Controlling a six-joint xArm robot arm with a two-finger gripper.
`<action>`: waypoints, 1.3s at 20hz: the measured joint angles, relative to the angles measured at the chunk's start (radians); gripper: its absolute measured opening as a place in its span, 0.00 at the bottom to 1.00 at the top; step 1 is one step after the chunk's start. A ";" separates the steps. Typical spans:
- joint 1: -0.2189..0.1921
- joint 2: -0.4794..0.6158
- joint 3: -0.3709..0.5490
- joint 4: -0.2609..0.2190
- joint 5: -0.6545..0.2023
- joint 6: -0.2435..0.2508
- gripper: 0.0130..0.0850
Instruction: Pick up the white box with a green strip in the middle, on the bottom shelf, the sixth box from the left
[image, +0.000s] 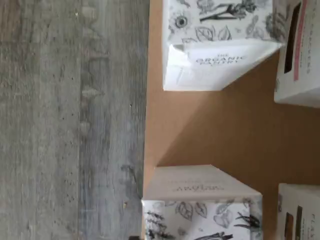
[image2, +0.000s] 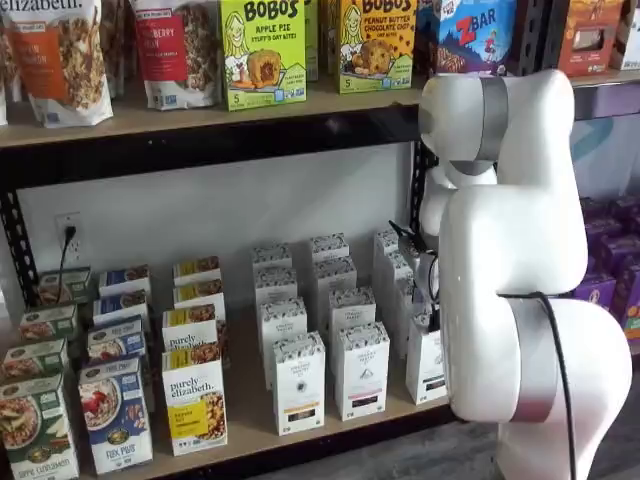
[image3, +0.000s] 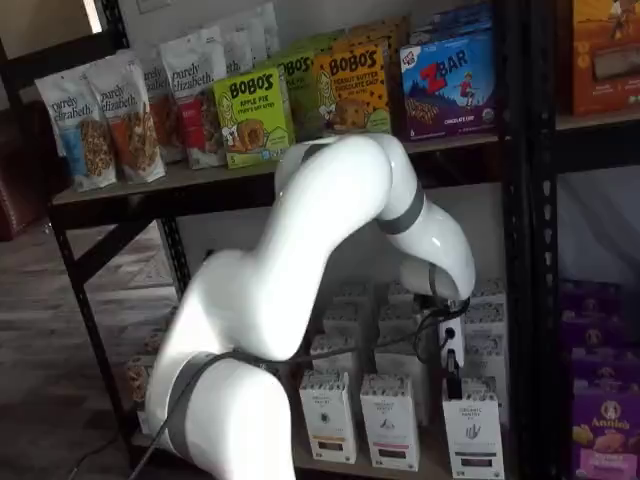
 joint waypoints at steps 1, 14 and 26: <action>0.000 0.008 -0.008 -0.007 -0.002 0.006 1.00; -0.004 0.034 -0.020 -0.085 -0.014 0.067 1.00; -0.004 0.072 -0.006 -0.155 -0.057 0.129 1.00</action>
